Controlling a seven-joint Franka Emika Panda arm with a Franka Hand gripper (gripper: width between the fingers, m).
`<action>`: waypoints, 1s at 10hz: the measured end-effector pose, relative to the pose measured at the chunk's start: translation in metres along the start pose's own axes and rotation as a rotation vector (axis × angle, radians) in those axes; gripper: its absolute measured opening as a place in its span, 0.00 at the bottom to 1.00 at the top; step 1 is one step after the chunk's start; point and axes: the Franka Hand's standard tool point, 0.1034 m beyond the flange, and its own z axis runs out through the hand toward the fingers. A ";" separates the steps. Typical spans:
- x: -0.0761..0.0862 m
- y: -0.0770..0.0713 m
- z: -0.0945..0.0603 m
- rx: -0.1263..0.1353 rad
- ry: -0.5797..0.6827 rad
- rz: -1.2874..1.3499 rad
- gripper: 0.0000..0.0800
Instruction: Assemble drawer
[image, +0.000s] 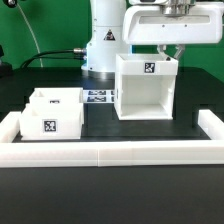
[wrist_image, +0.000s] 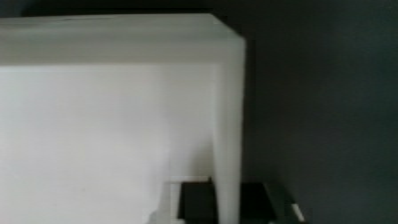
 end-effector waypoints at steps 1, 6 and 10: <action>0.000 0.000 0.000 0.000 0.000 0.000 0.05; 0.042 0.012 0.002 0.008 0.031 -0.100 0.05; 0.128 0.013 0.005 0.052 0.108 -0.021 0.05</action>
Offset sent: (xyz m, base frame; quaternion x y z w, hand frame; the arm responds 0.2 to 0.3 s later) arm 0.0287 -0.0167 0.0051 0.0050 0.0207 -0.0772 0.9968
